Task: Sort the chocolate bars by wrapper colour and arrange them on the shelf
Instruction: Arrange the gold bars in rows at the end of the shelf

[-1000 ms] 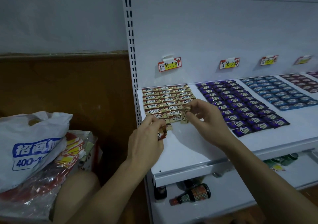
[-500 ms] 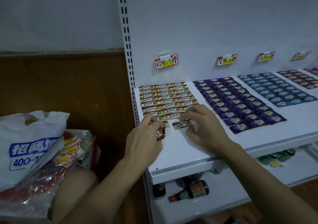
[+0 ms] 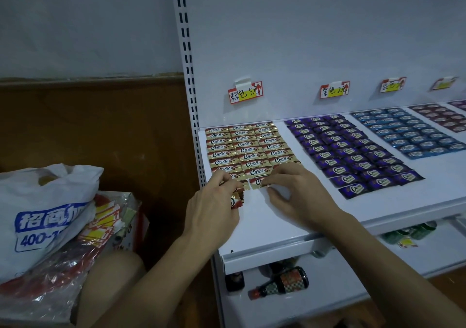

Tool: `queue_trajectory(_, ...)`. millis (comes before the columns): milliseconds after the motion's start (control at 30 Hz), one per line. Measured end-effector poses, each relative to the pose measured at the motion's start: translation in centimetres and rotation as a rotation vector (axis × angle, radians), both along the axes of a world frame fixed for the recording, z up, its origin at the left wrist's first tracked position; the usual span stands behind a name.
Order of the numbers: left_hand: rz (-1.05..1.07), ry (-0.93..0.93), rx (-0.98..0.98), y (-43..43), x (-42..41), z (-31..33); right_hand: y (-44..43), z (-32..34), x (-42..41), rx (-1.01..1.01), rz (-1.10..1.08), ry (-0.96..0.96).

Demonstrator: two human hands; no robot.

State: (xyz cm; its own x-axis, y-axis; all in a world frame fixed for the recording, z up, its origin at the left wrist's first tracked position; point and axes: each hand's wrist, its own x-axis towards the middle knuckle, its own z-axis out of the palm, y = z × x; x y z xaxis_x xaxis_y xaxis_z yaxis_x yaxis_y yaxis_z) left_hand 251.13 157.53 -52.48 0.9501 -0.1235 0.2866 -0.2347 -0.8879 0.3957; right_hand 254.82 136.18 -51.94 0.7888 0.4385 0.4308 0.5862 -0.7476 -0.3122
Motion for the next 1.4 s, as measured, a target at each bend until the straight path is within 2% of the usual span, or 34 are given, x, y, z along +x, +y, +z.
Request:
queue_trajectory(300,-0.016,-0.010,-0.021,0.1,0.0,0.0,0.1,0.1,-0.2,-0.014,0.012,-0.041)
queue_trajectory(467,-0.187,-0.132,-0.265,0.1,0.5,0.5,0.0,0.1,0.0,0.155,0.002,-0.131)
queue_trajectory(533,-0.319,-0.049,-0.394,-0.6,1.2,1.1,0.1,0.5,-0.2,0.276,0.038,-0.088)
queue_trajectory(633,-0.458,0.244,-0.707,-2.0,1.4,2.1,0.3,1.6,-0.7,0.520,0.109,0.034)
queue_trajectory(733,-0.547,0.495,-1.003,-2.8,1.5,2.4,0.1,2.2,-0.4,0.565,0.095,0.021)
queue_trajectory(833,-0.618,0.624,-1.243,-3.4,2.0,2.4,-0.2,2.4,-0.1,0.683,0.126,0.144)
queue_trajectory(900,-0.621,0.624,-1.334,-3.6,2.5,2.2,-0.3,2.5,0.0,0.835,0.141,0.215)
queue_trajectory(967,-0.574,0.539,-1.308,-3.6,2.7,2.3,-0.4,2.6,0.2,0.932,0.084,0.217)
queue_trajectory(1067,-0.372,0.383,-1.172,-3.7,2.9,2.1,-0.7,2.8,0.2,1.037,0.062,0.260)
queue_trajectory(1200,-0.243,0.231,-1.011,-4.2,2.9,1.9,-0.8,2.5,-0.2,1.011,0.053,0.326)
queue_trajectory(1267,-0.215,0.109,-0.878,-4.3,2.8,1.6,-0.8,2.4,-0.3,0.998,-0.044,0.242)
queue_trajectory(1333,-0.209,-0.060,-0.619,-4.3,2.4,1.4,-1.7,2.1,0.0,0.811,-0.234,-0.008)
queue_trajectory(1400,-0.231,-0.109,-0.269,-4.6,1.7,1.1,-2.6,1.3,0.3,0.445,-0.323,-0.270)
